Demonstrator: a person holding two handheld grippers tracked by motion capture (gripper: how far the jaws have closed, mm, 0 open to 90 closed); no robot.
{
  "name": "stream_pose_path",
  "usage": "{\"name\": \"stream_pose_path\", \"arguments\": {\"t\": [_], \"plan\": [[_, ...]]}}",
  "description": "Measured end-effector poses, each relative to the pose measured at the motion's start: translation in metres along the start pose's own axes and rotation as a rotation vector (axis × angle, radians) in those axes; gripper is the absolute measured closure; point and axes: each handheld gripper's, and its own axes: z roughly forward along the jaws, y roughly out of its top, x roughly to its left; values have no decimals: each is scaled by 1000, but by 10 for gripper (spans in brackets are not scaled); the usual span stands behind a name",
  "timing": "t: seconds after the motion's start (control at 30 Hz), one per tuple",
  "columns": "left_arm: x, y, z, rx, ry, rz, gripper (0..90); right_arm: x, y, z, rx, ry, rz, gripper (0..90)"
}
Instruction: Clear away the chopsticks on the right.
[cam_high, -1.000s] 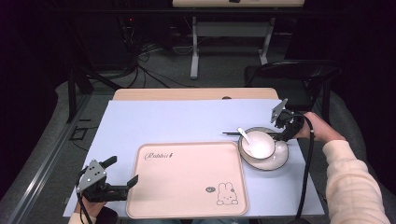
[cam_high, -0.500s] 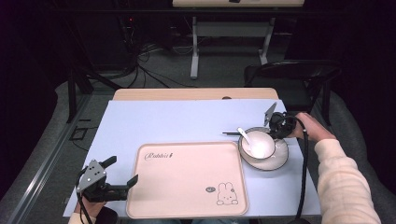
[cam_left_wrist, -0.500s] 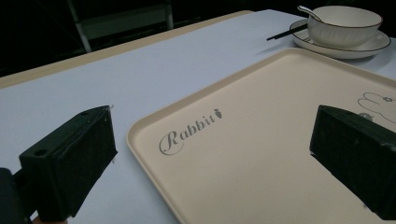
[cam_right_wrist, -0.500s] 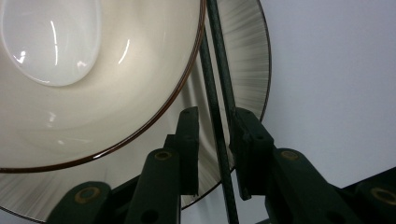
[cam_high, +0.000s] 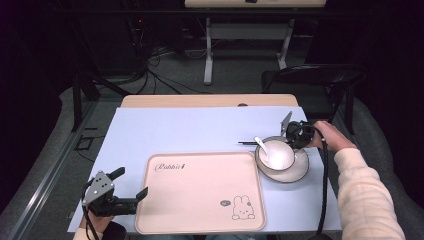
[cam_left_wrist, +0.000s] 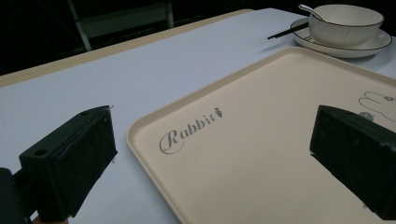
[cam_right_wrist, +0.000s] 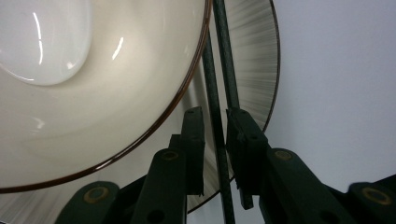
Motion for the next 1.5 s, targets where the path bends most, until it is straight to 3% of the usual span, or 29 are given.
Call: {"name": "stream_pose_path", "arguments": {"t": [0.37,0.63,0.83,1.17,1.3,1.5], "plan": [[0,0,1,3,1,0,0,2,-3,13,37,31,-8,837],[0,0,1,5,2,1,0,1,-5,10,14,38,-9,851],[0,0,1,4,1,1,0,0,-6,4,-11,29,32,851],[0,0,1,4,0,2,0,-5,-6,-18,2,-15,116,851],[0,1,1,5,0,4,0,-6,-7,-28,-6,-21,184,851],[0,0,1,2,2,0,0,0,-2,-47,-21,-45,232,851]]}}
